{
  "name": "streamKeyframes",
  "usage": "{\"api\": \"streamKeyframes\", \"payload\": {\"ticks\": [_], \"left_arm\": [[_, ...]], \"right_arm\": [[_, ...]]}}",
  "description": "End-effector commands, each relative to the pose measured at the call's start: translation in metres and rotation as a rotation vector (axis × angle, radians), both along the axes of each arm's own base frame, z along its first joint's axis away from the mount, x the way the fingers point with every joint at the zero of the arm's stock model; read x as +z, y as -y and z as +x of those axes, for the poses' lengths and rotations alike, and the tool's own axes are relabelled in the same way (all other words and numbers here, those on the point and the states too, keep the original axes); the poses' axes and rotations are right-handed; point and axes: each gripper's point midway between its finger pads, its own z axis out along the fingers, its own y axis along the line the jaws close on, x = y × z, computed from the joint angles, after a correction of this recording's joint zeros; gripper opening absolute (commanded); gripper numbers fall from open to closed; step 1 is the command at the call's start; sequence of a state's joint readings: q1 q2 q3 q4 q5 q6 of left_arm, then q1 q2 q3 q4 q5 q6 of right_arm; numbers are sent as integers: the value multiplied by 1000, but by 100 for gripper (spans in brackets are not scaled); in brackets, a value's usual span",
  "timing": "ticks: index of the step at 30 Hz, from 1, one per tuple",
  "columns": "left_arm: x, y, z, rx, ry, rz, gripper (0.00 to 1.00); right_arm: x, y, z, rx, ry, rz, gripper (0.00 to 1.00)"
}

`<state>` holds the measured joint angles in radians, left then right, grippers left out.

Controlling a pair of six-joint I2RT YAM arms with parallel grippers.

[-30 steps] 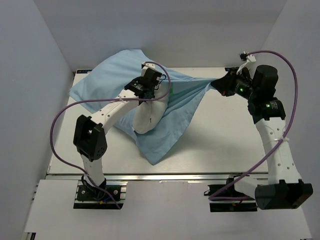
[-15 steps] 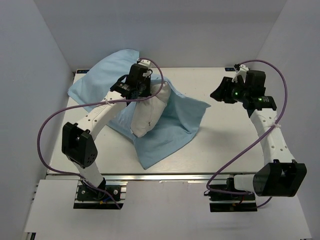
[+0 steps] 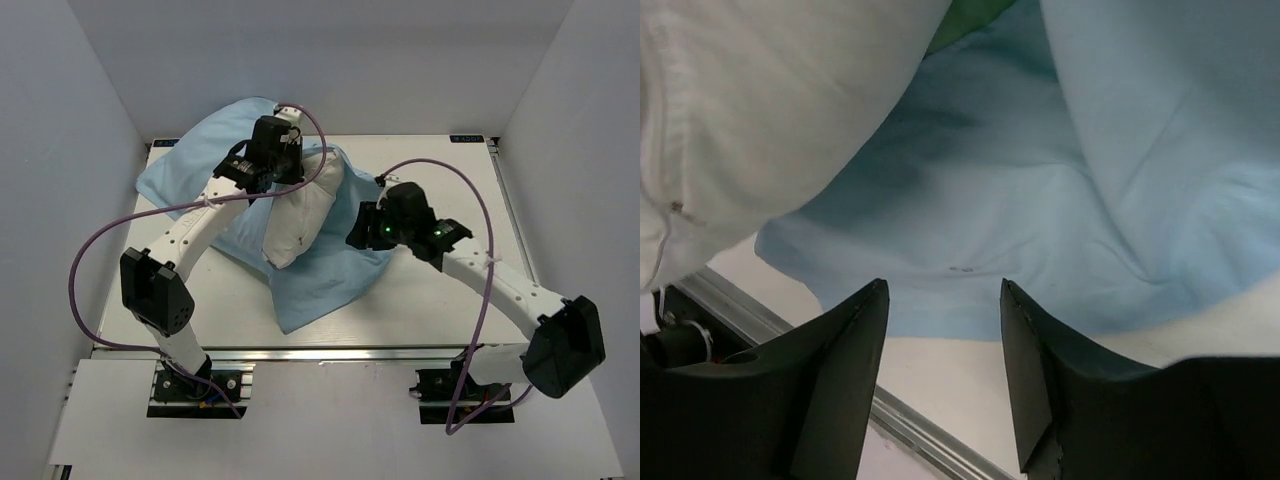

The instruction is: Put the pillow into the pillowcase

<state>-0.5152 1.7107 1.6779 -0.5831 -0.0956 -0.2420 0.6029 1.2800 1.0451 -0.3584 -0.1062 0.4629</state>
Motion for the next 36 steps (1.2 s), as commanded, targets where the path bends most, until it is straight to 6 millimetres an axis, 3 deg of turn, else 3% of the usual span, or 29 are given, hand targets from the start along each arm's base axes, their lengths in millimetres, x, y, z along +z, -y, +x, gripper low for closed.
{"api": "streamKeyframes", "payload": {"ticks": [1,8,9,10,11,12,13,15,16,20,22,23,25,26,29,32,36], "left_arm": [[92,-12,8,42,214,-109,0],[107,-16,10,77,228,-124,0],[109,-17,10,79,231,-125,0],[113,-16,9,75,239,-129,0],[120,-16,8,65,252,-136,0],[122,-16,7,64,254,-138,0],[125,-16,7,65,257,-139,0],[133,-17,5,66,271,-149,0],[135,-18,3,64,276,-153,0],[139,-19,-1,67,282,-166,0],[142,-20,-3,69,288,-172,0],[143,-20,-3,69,292,-174,0],[143,-24,-3,86,294,-173,0],[143,-24,-3,91,295,-171,0],[146,-27,-2,103,303,-170,0],[150,-29,-3,109,311,-171,0],[155,-33,-5,125,318,-165,0]], "right_arm": [[1,-27,27,-139,40,96,55],[-28,-58,88,-345,92,105,61],[-44,-61,97,-365,75,77,62],[-36,-66,107,-383,95,89,63],[-39,-66,116,-414,104,78,66],[-54,-67,124,-442,92,46,71],[-46,-71,134,-464,112,66,71],[-55,-73,146,-507,122,66,73],[-46,-79,155,-512,160,108,73],[-44,-83,173,-586,215,199,73],[-46,-87,174,-600,204,253,73],[-34,-95,176,-576,230,311,72],[-32,-102,172,-510,256,345,71],[-27,-115,164,-422,258,391,71],[8,-133,143,-246,367,569,70],[-1,-134,140,-225,369,571,71],[10,-150,138,-143,393,629,69]]}}
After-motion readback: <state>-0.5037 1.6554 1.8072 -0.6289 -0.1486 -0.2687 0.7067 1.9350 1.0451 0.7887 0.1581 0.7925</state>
